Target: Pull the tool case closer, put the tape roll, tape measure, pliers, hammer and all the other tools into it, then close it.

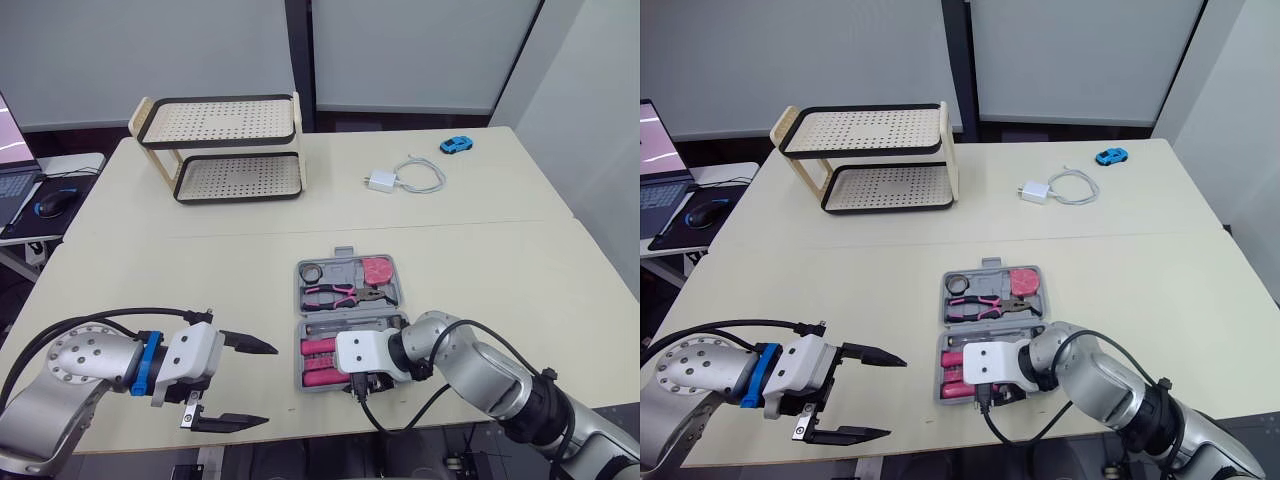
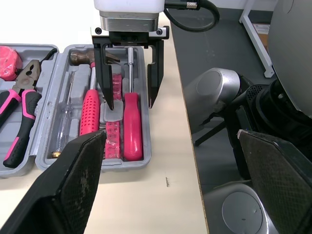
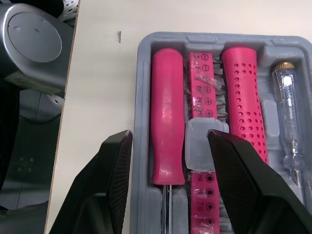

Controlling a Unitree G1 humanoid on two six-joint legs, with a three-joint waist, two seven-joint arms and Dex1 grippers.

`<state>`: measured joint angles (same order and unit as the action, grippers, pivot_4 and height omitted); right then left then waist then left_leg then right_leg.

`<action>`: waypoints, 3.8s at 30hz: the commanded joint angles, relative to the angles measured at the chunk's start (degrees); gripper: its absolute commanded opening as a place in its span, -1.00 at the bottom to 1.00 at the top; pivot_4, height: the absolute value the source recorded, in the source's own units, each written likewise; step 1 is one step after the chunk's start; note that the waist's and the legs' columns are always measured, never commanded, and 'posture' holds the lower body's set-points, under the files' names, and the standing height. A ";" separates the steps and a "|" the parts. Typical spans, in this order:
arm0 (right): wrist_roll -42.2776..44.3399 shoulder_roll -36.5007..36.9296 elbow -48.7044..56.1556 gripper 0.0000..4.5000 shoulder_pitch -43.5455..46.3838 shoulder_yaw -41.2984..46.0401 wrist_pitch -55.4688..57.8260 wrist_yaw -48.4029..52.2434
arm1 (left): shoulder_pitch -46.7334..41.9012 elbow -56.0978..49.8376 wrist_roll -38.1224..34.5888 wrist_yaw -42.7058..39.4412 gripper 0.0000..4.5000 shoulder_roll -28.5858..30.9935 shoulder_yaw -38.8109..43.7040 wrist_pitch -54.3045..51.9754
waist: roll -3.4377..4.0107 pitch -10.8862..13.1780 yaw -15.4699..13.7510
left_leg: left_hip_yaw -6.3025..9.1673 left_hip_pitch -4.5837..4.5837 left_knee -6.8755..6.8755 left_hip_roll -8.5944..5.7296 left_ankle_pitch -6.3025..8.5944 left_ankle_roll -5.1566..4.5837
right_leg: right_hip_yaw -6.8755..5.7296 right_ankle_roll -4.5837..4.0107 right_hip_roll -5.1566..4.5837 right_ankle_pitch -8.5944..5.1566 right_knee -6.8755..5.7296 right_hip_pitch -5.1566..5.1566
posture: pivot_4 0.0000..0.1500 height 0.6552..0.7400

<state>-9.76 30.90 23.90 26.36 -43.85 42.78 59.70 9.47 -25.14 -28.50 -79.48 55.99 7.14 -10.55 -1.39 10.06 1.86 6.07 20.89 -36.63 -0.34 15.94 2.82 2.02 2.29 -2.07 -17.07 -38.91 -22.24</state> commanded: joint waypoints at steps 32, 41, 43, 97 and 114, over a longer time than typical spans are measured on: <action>-0.56 0.94 -0.71 -0.99 -1.56 -0.64 -3.47 -1.53 | -0.92 -0.49 -0.51 -0.45 1.00 0.41 0.35 0.50 | -0.01 -0.01 -0.01 | -0.01 0.00 -0.01 0.00 0.00 0.00 | -0.01 0.00 0.00 0.00 0.00 0.01 | 1.00 1.00; -0.48 0.40 -1.20 -0.99 -0.63 -0.58 -3.09 -1.00 | -1.11 -0.40 -0.51 -0.46 1.00 0.43 0.28 0.45 | -0.01 -0.01 0.00 | -0.01 0.00 -0.01 0.00 0.00 0.00 | -0.01 0.00 0.00 0.00 0.00 0.01 | 1.00 1.00; -0.57 0.45 -1.09 -0.99 -0.72 -0.74 -2.98 -0.89 | -1.20 -0.32 -0.48 -0.46 1.00 0.40 0.20 0.45 | -0.01 -0.01 0.00 | -0.01 0.00 -0.01 0.00 0.00 0.00 | -0.01 0.00 0.00 0.00 0.00 0.01 | 1.00 1.00; 18.86 26.43 14.69 -0.15 -2.02 26.51 4.41 5.55 | -4.61 7.93 3.38 1.27 0.83 0.82 2.05 2.69 | 0.12 0.14 -0.05 | -0.19 0.07 -0.12 -0.01 0.01 -0.01 | -0.06 0.01 -0.02 0.00 -0.01 0.05 | 1.00 1.00; 12.22 27.72 -8.46 0.58 -6.81 30.34 -18.01 2.56 | -12.88 21.59 11.03 6.57 -1.00 -1.43 -2.09 3.92 | 0.12 0.18 -0.04 | -0.39 0.07 -0.13 -0.01 0.01 -0.01 | 0.07 0.01 -0.06 0.00 -0.01 0.02 | 1.00 1.00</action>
<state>3.62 59.06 16.28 18.51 -13.49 27.02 63.09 -2.74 -3.76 -18.51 -73.82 54.84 5.87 -6.90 -1.27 10.24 1.82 5.66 20.96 -36.76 -0.35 15.95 2.81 2.10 2.30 -2.14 -17.07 -38.92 -22.22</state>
